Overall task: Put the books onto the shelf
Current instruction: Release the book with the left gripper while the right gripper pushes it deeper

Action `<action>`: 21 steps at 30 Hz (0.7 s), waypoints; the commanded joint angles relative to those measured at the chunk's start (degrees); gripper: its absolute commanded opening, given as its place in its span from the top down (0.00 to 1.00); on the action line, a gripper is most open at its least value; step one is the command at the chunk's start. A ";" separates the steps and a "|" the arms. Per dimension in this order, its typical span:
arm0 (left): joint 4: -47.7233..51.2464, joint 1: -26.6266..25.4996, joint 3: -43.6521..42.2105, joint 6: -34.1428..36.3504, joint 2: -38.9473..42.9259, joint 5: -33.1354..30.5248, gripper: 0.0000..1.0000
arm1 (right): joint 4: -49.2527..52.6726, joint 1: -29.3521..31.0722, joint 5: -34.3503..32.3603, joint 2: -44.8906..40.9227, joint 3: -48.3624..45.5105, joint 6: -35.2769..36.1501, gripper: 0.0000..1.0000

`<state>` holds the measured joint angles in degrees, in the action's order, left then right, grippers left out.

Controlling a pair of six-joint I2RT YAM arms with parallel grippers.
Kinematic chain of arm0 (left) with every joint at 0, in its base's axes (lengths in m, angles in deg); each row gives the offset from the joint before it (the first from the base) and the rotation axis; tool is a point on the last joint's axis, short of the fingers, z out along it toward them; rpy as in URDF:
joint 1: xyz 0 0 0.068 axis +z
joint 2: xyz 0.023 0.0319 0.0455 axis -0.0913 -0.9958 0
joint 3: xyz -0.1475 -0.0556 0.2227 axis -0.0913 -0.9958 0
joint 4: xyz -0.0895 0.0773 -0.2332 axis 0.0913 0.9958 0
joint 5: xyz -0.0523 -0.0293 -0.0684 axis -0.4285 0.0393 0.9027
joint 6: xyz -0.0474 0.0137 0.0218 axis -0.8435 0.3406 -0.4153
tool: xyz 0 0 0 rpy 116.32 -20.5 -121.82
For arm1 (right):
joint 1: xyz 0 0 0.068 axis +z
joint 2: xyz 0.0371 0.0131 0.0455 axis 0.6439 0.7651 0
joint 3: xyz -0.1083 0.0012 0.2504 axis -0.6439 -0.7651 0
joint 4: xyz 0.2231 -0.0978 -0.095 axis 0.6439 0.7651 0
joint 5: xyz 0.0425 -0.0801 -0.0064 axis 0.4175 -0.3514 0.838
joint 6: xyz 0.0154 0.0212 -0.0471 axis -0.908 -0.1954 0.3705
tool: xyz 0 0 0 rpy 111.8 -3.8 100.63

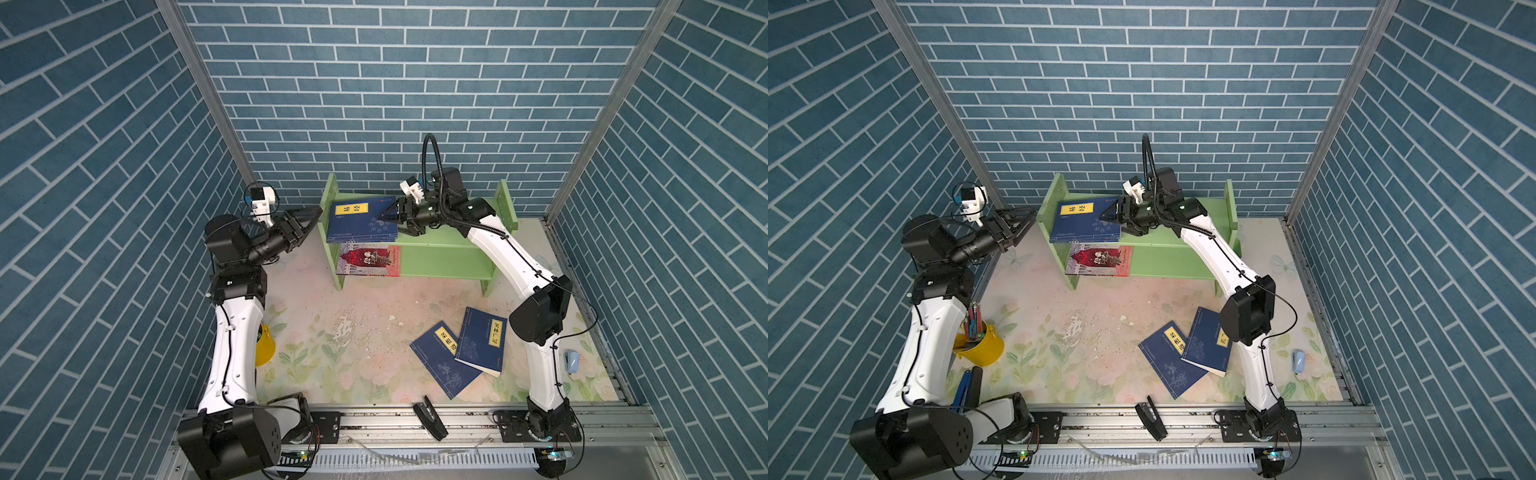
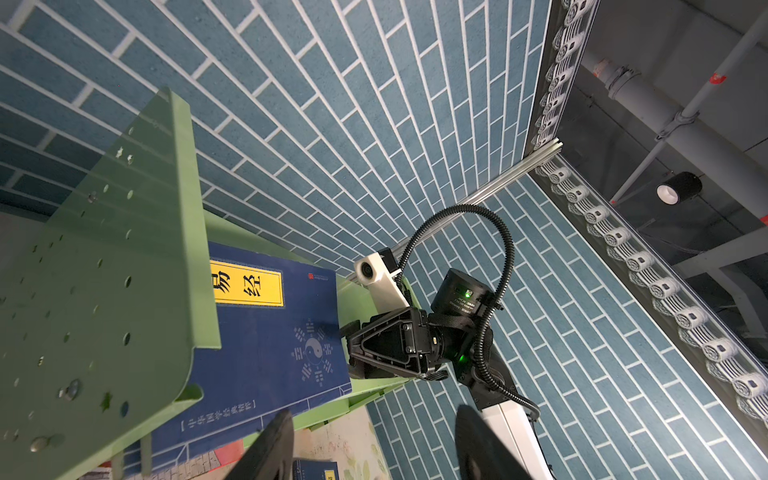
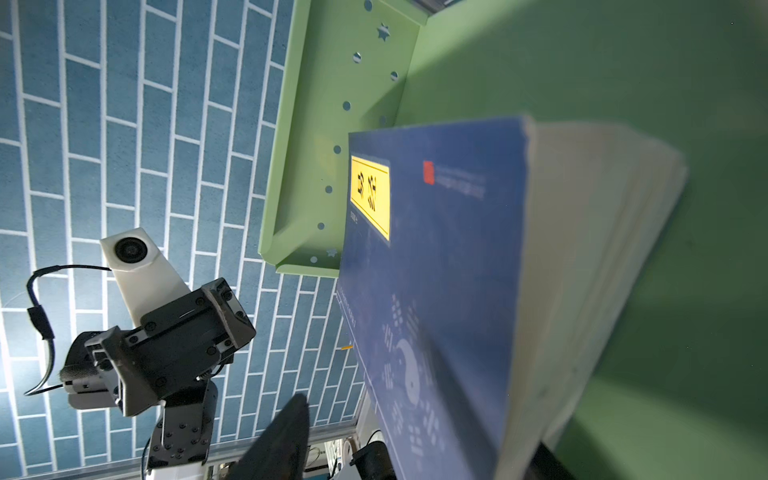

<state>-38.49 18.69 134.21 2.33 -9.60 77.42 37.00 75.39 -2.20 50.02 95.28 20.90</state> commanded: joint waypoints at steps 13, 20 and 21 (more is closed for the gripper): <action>14.41 -0.20 3.37 16.39 0.55 0.25 0.37 | 19.70 0.19 -21.83 -1.22 9.30 13.10 0.33; 26.22 -0.19 5.02 29.71 0.51 -1.11 0.37 | 17.32 0.71 -19.08 -1.56 8.43 13.65 0.43; 27.49 -0.23 5.12 30.89 0.53 -1.22 0.37 | 17.28 0.92 -18.93 -1.42 8.40 13.54 0.46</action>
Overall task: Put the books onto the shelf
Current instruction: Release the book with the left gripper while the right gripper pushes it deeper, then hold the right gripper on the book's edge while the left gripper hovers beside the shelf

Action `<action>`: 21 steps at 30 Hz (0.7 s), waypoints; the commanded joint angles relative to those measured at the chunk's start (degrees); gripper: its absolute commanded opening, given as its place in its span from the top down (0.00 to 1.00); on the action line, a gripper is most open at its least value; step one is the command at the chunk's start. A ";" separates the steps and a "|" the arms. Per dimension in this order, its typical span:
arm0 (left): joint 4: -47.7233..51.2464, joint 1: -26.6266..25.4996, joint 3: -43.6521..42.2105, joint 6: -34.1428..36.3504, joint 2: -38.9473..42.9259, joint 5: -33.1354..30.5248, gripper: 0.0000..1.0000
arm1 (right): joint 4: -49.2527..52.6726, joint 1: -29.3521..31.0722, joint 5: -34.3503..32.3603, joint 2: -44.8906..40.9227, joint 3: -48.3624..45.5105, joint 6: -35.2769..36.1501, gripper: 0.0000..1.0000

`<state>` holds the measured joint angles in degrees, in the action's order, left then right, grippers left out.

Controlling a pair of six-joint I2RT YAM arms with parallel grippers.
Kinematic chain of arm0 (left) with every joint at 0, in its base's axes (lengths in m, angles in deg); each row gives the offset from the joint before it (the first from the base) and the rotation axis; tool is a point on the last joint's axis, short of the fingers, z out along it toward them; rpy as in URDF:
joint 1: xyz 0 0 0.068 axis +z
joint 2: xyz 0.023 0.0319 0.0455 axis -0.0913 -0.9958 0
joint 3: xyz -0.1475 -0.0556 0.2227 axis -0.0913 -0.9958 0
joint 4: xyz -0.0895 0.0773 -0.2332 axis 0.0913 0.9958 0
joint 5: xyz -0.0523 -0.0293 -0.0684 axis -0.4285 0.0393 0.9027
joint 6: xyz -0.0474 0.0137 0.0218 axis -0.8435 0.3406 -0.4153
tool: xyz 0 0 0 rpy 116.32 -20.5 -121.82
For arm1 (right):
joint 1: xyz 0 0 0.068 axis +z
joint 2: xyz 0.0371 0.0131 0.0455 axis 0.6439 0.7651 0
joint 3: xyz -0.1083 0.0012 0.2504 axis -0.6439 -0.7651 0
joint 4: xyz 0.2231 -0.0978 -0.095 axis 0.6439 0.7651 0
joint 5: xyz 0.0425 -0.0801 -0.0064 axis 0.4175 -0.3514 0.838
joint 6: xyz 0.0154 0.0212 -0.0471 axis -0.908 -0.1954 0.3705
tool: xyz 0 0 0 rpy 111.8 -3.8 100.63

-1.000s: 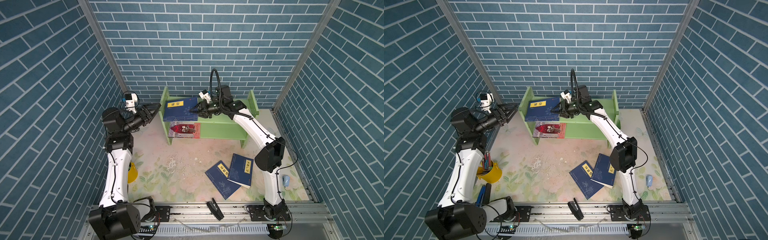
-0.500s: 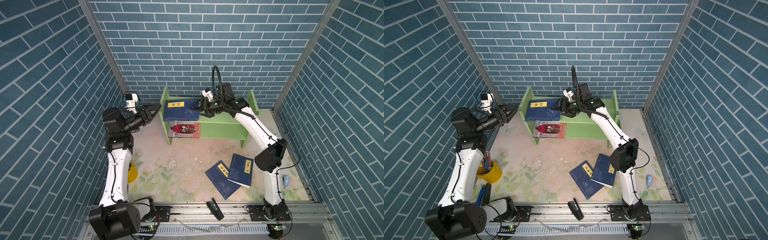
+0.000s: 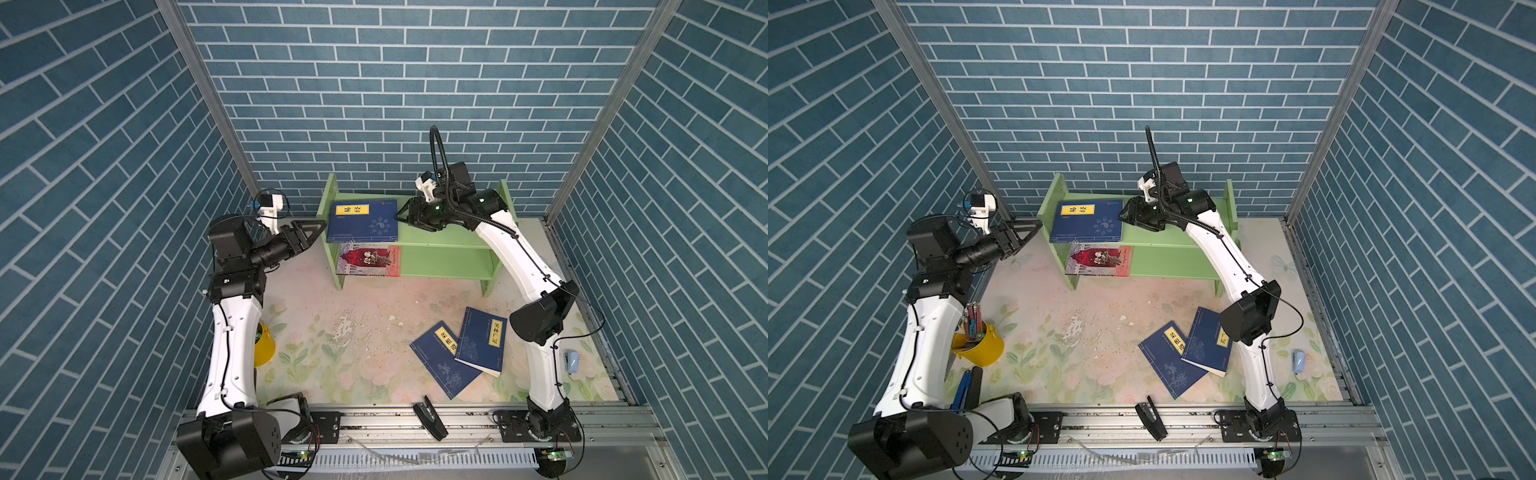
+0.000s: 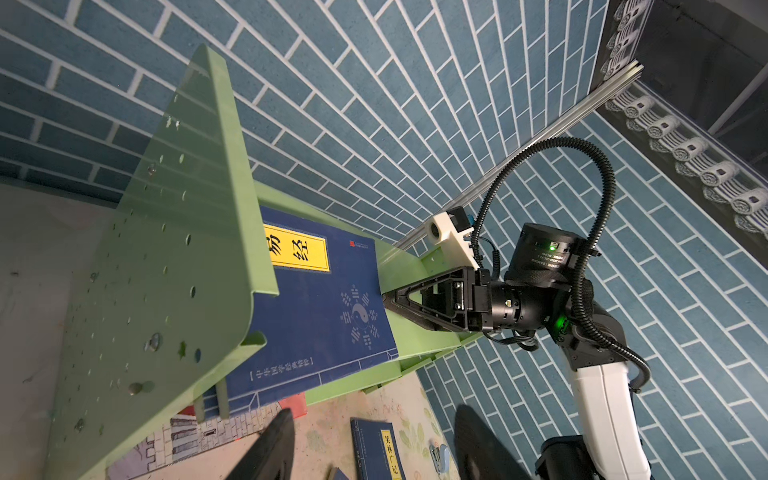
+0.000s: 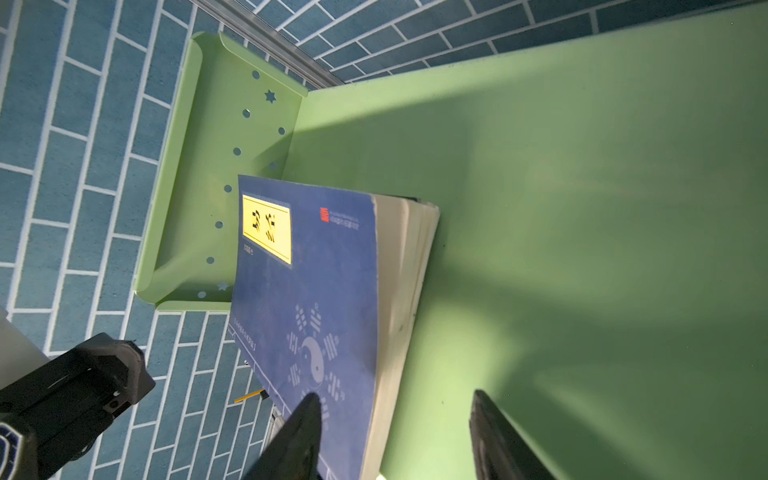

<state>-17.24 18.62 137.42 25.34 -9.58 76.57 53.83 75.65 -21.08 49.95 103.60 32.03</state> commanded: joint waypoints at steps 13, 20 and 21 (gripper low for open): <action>7.80 -0.16 1.05 9.50 0.72 -0.63 0.37 | -0.35 1.78 1.18 -0.54 0.08 1.92 0.62; 7.45 -0.12 0.33 9.37 1.03 -0.63 0.37 | -1.21 1.77 2.21 -0.11 0.22 1.28 0.65; 7.50 -0.18 0.27 9.40 1.08 -0.55 0.37 | -1.28 1.78 2.47 -0.03 0.29 1.14 0.65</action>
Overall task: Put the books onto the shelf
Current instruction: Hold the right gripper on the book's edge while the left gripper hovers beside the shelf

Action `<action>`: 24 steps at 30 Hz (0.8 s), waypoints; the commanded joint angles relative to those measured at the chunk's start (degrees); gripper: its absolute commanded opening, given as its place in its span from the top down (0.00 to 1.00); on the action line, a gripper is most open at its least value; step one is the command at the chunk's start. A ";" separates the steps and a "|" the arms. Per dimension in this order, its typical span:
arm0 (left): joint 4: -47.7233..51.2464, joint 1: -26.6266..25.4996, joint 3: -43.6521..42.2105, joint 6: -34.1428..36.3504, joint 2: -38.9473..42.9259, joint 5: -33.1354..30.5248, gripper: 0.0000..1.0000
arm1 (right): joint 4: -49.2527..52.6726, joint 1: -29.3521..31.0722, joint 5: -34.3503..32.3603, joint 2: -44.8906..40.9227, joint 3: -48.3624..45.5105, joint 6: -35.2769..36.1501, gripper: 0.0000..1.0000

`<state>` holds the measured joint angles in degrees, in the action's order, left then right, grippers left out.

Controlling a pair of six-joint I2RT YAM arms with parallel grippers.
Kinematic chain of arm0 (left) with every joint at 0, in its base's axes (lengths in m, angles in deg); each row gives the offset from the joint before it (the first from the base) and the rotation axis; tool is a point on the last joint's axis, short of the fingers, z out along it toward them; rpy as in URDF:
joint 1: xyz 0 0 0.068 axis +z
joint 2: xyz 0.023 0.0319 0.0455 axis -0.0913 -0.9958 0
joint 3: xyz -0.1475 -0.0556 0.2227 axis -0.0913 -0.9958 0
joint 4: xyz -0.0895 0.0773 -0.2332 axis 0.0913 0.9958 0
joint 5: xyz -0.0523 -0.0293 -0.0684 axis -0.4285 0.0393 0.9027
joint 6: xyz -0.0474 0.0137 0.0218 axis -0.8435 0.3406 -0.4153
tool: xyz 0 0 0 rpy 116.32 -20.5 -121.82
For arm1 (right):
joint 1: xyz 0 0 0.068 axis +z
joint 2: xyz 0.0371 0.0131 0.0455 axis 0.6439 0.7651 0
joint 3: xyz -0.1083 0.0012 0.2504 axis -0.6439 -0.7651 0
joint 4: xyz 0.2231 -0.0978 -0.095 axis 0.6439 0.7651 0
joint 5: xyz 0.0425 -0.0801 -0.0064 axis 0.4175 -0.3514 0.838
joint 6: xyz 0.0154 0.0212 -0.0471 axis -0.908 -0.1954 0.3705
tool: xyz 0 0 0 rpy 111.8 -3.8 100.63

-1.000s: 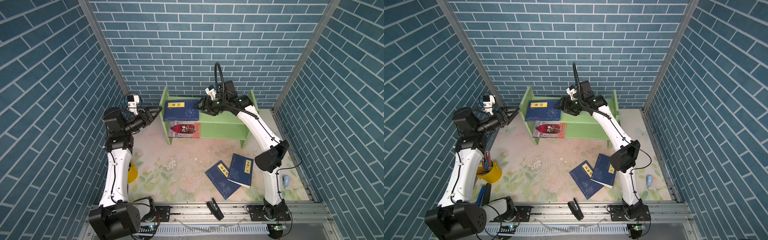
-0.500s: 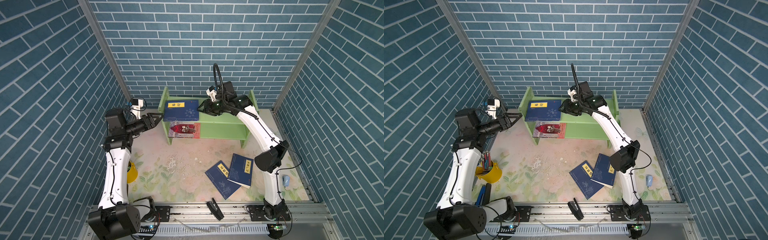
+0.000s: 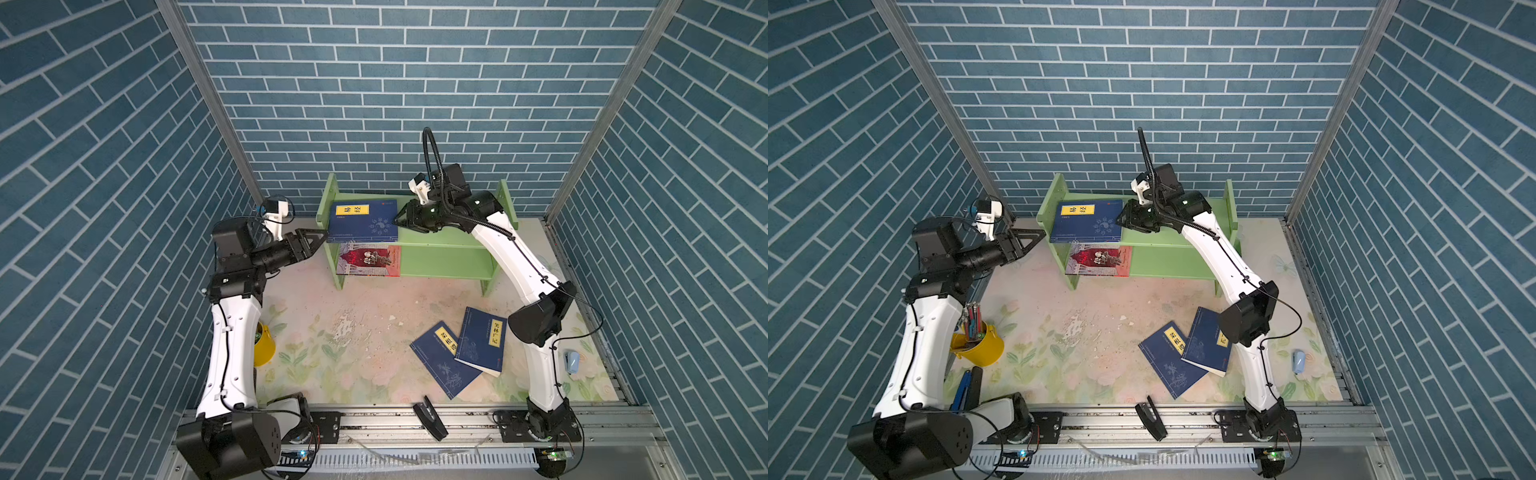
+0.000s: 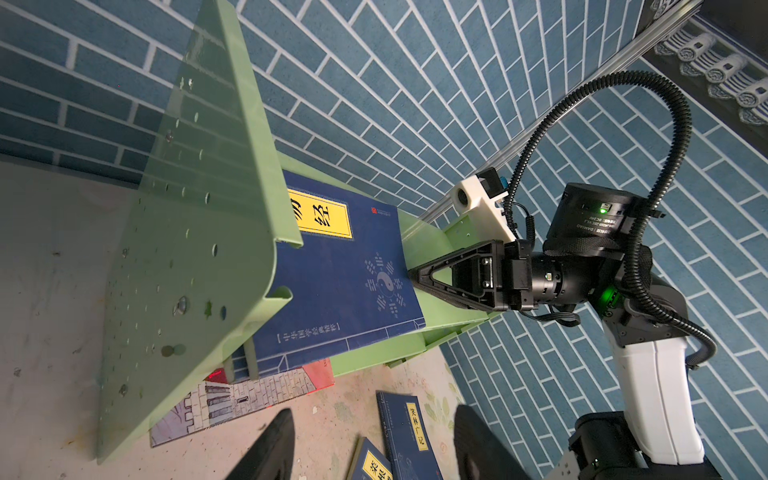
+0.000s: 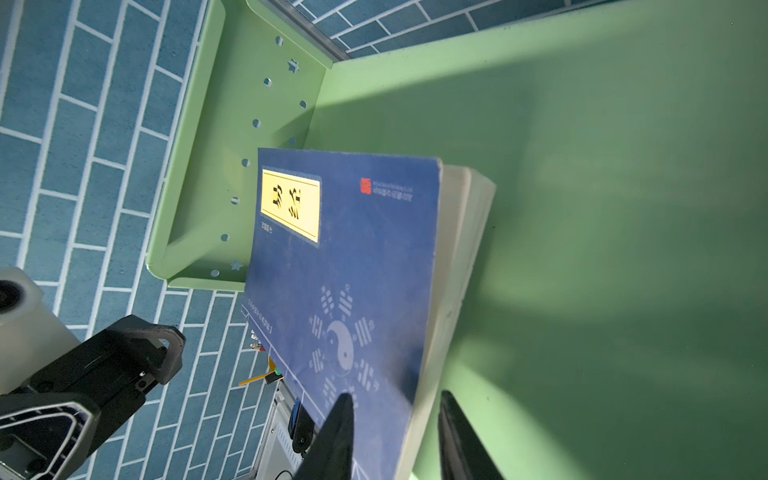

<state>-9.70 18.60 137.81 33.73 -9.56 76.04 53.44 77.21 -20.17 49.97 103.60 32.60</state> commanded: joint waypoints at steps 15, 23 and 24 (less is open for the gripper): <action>-1.30 -0.11 -0.58 0.96 0.80 -0.62 0.37 | -2.54 0.40 4.10 1.40 1.19 -1.22 0.66; -1.55 -0.09 -0.68 1.45 0.62 -1.47 0.37 | -3.38 0.53 4.77 1.80 1.28 -2.02 0.68; -1.58 -0.10 -0.76 1.54 0.69 -1.51 0.37 | -3.35 0.58 4.68 1.86 1.28 -2.03 0.68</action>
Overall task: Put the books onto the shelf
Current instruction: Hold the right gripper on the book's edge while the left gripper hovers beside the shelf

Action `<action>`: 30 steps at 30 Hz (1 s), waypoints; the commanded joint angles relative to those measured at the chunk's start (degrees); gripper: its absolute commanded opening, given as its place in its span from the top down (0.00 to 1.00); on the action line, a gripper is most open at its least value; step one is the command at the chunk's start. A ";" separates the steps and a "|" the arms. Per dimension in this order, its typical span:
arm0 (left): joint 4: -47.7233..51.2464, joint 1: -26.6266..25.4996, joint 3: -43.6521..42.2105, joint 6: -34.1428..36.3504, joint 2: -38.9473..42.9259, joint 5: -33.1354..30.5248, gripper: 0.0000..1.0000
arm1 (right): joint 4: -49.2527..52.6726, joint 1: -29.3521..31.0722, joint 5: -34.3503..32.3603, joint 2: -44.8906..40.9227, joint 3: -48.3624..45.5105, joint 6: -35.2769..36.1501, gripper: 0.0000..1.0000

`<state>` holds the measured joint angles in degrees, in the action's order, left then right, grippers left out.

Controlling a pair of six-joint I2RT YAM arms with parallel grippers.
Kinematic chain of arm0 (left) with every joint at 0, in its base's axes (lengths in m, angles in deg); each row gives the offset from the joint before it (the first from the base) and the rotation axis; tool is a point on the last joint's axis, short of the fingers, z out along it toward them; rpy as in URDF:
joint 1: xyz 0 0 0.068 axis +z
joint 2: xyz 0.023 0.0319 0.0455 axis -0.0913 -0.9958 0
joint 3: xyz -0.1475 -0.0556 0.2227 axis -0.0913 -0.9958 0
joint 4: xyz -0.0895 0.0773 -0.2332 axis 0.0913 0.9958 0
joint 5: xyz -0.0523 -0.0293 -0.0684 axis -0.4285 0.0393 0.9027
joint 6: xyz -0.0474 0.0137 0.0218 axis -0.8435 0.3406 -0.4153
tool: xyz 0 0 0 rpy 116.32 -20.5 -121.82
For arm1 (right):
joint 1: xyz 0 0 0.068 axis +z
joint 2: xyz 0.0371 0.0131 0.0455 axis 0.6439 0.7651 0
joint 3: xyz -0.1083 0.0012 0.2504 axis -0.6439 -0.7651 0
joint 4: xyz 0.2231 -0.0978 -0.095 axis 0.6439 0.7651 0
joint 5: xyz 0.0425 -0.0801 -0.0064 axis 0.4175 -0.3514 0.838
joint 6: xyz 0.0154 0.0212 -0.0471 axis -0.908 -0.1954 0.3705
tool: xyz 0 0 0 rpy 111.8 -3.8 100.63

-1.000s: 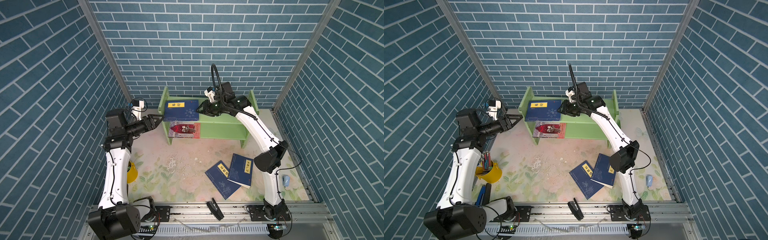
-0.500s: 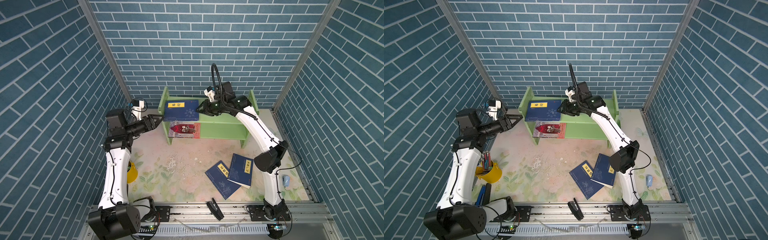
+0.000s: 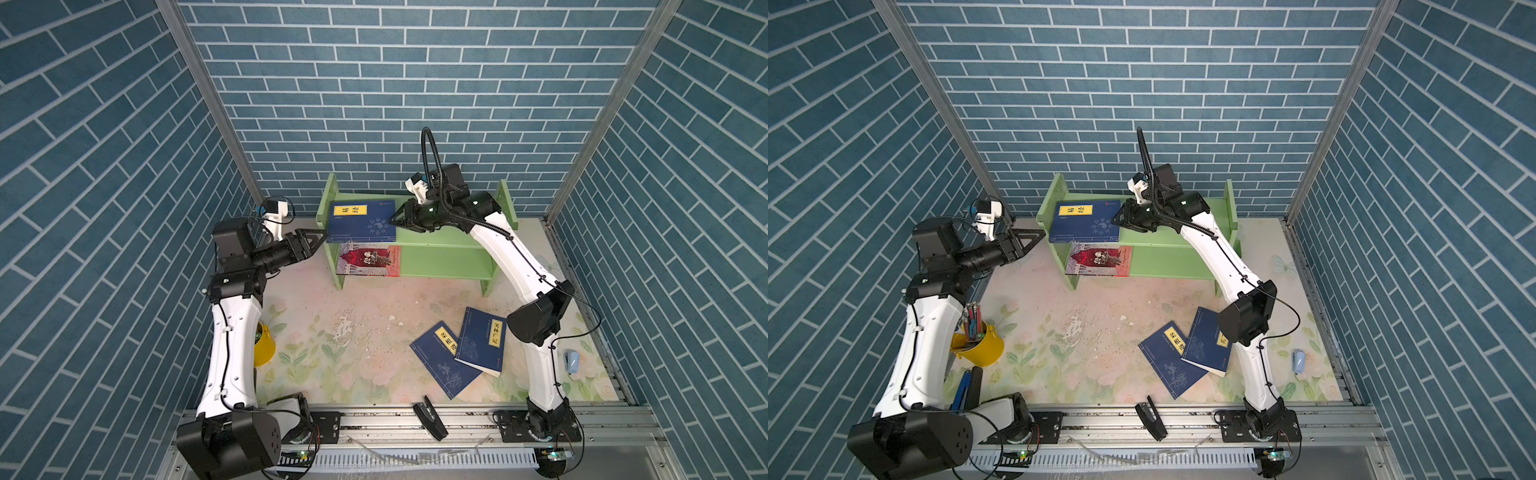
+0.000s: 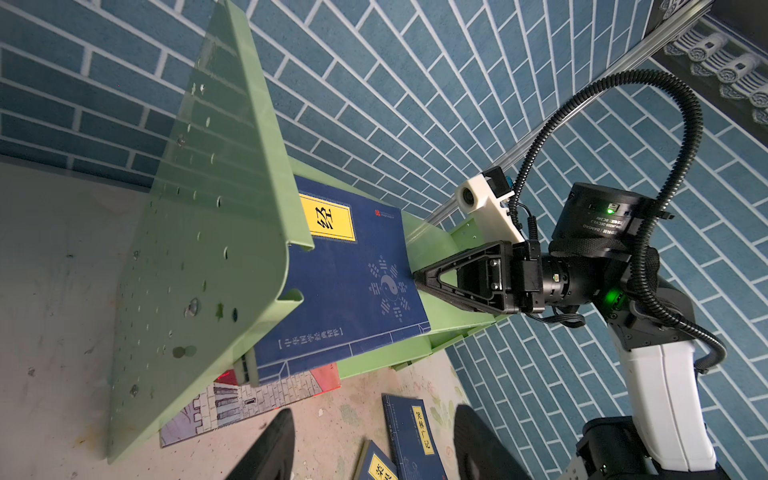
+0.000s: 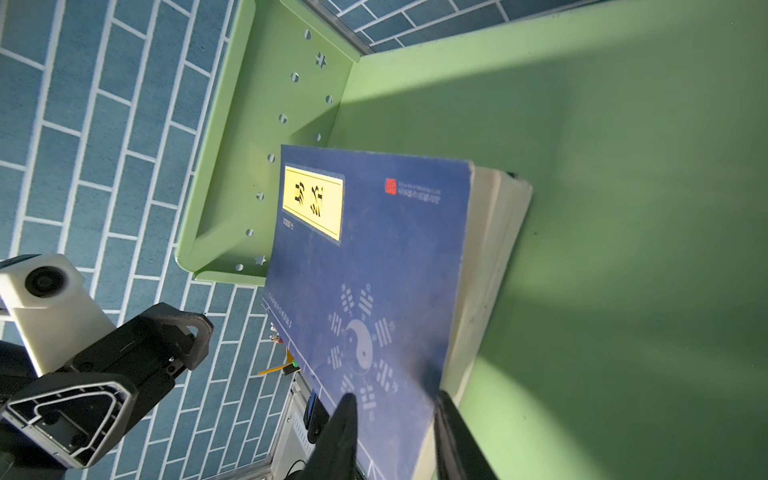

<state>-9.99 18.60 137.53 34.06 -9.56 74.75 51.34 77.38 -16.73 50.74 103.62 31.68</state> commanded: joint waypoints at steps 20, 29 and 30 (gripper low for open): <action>20.56 -0.09 6.40 22.81 3.04 13.73 0.36 | 0.76 2.58 -20.97 -25.17 -17.30 11.66 0.47; 44.22 -2.08 -0.23 45.33 5.46 20.47 0.35 | -8.74 8.05 -35.08 -60.39 -65.74 0.64 0.45; 43.94 -3.17 -1.36 44.83 5.81 20.13 0.34 | -10.24 8.38 -36.72 -63.74 -71.09 -2.44 0.45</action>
<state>26.56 17.14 138.14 71.98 -4.82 92.30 43.95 84.99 -45.50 -10.29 43.69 36.62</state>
